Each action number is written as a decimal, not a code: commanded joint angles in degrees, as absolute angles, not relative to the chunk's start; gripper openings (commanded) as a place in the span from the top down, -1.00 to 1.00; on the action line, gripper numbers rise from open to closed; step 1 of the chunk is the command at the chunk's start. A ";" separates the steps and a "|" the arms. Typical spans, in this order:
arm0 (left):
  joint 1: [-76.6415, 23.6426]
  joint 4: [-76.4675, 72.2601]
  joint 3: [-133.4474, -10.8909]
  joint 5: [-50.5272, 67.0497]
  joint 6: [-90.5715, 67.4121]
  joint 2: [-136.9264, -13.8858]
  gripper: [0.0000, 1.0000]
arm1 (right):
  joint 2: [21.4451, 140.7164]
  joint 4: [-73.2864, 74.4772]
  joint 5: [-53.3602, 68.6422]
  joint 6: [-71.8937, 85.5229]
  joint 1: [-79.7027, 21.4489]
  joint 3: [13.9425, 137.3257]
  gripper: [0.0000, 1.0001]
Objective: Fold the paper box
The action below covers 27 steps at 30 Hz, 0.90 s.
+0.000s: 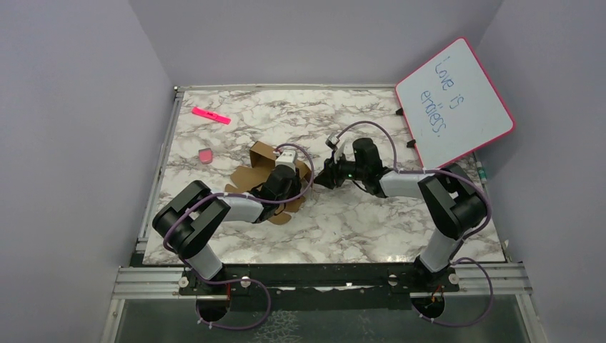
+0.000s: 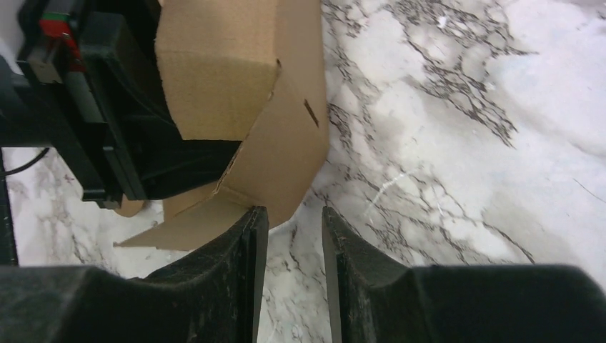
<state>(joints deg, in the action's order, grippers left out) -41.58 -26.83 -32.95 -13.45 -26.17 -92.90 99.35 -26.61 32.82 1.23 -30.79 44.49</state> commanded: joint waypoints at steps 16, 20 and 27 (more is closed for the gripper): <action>-41.40 -27.35 -31.93 -8.00 -27.25 -94.53 0.38 | 105.39 -44.32 45.17 14.38 -31.18 47.34 0.22; -41.31 -27.38 -31.70 -8.07 -27.16 -94.48 0.38 | 105.52 -41.55 43.29 14.16 -31.15 48.68 0.21; -41.16 -27.35 -31.31 -7.74 -27.32 -92.85 0.37 | 106.87 -42.65 43.06 14.19 -31.20 47.65 0.18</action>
<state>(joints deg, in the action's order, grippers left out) -41.25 -28.25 -32.86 -10.46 -26.57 -93.34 105.14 -39.94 43.27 13.54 -30.81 47.77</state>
